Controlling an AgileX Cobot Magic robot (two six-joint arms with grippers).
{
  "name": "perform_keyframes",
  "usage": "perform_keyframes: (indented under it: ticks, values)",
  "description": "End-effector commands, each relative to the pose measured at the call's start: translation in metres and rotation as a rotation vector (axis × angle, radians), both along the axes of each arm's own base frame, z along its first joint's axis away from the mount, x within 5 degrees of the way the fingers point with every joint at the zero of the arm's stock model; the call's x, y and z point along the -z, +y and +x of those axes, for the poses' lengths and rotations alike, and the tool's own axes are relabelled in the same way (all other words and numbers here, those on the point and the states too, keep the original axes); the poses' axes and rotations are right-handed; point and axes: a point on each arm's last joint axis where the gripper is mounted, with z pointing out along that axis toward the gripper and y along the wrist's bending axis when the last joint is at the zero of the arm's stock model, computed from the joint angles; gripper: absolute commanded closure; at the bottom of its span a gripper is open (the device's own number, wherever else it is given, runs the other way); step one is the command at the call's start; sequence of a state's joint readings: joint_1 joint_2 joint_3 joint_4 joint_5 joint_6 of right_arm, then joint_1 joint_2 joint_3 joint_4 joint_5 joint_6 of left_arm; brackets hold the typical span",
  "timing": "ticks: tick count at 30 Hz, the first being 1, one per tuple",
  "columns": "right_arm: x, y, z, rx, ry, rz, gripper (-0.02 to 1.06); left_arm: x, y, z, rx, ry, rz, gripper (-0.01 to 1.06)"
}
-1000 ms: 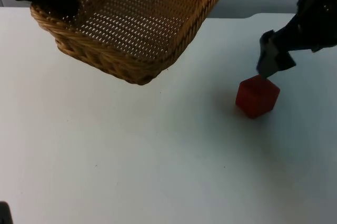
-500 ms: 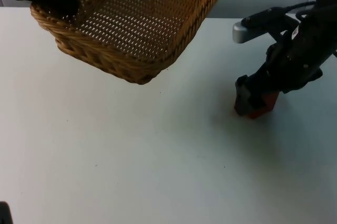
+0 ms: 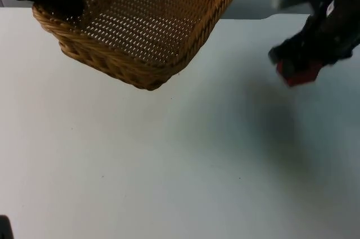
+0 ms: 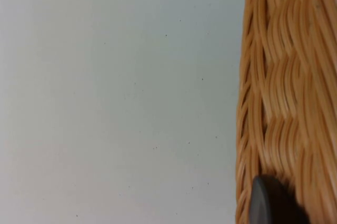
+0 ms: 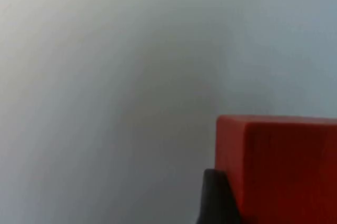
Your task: Pick up the basket with the left hand and place the cube into the basket with the right hand.
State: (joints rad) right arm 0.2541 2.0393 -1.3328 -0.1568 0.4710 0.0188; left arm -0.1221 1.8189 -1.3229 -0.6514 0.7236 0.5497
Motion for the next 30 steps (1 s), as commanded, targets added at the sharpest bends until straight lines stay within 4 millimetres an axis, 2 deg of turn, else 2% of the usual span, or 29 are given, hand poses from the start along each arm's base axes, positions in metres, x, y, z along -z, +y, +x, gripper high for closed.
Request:
perform_keyframes:
  ticks: [1, 2, 3, 4, 6, 7, 8, 9, 10, 12, 13, 14, 15, 18, 19, 21, 23, 25, 28, 29, 30]
  values:
    - [-0.06, -0.013, 0.013, 0.058, -0.145, -0.06, 1.01, -0.008, -0.001, -0.001, -0.026, -0.022, -0.03, 1.05]
    - [-0.086, -0.014, 0.018, 0.06, -0.204, -0.062, 1.01, -0.008, -0.001, -0.001, -0.026, -0.022, -0.03, 1.05]
    - [-0.086, -0.014, 0.018, 0.06, -0.204, -0.062, 1.01, -0.008, -0.001, -0.001, -0.026, -0.022, -0.03, 1.05]
    - [-0.112, -0.011, 0.02, 0.056, -0.26, -0.044, 1.01, -0.008, -0.001, -0.001, -0.026, -0.022, -0.03, 1.05]
    - [-0.15, 0.007, 0.02, 0.005, -0.335, 0.033, 1.02, -0.008, -0.001, -0.001, -0.026, -0.022, -0.03, 1.05]
    - [-0.162, 0.019, 0.017, -0.032, -0.35, 0.095, 1.02, -0.008, -0.001, 0.0, -0.028, -0.024, -0.031, 1.05]
    - [-0.162, 0.019, 0.017, -0.032, -0.35, 0.095, 1.02, -0.008, -0.001, 0.0, -0.028, -0.024, -0.031, 1.05]
    - [-0.172, 0.04, 0.013, -0.129, -0.35, 0.174, 1.04, -0.008, 0.0, -0.001, -0.027, -0.024, -0.029, 1.05]
    - [-0.174, 0.048, 0.01, -0.163, -0.349, 0.2, 1.05, -0.008, 0.0, 0.0, -0.028, -0.026, -0.029, 1.05]
    - [-0.171, 0.076, 0.003, -0.269, -0.326, 0.277, 1.05, -0.008, 0.0, 0.0, -0.028, -0.026, -0.029, 1.05]
    - [-0.171, 0.076, 0.003, -0.269, -0.326, 0.277, 1.05, -0.008, 0.0, 0.0, -0.028, -0.026, -0.029, 1.05]
    - [-0.168, 0.086, 0.0, -0.294, -0.311, 0.311, 1.05, -0.008, 0.0, 0.0, -0.028, -0.026, -0.029, 1.05]
    - [-0.158, 0.101, -0.002, -0.318, -0.281, 0.332, 1.05, -0.008, 0.0, 0.0, -0.028, -0.026, -0.029, 1.05]
    - [-0.133, 0.124, -0.004, -0.358, -0.218, 0.325, 1.05, -0.008, 0.0, 0.0, -0.028, -0.026, -0.029, 1.05]
    - [-0.133, 0.124, -0.004, -0.358, -0.218, 0.325, 1.05, -0.008, 0.0, 0.0, -0.028, -0.026, -0.029, 1.05]
    - [-0.114, 0.138, -0.004, -0.38, -0.176, 0.316, 1.05, -0.008, 0.0, 0.0, -0.028, -0.026, -0.029, 1.05]
    - [-0.104, 0.147, -0.004, -0.393, -0.169, 0.31, 1.05, -0.008, 0.0, 0.0, -0.028, -0.026, -0.029, 1.05]
    - [-0.103, 0.148, -0.003, -0.396, -0.175, 0.309, 1.04, -0.008, 0.0, 0.0, -0.028, -0.026, -0.029, 1.05]
    - [-0.104, 0.151, -0.005, -0.406, -0.18, 0.305, 0.93, -0.008, 0.0, 0.0, -0.027, -0.026, -0.027, 1.05]
    - [-0.104, 0.151, -0.005, -0.406, -0.18, 0.305, 0.93, -0.008, 0.0, 0.0, -0.027, -0.026, -0.027, 1.05]
    - [-0.103, 0.151, -0.005, -0.405, -0.168, 0.305, 0.86, -0.008, 0.0, 0.0, -0.027, -0.026, -0.027, 1.05]
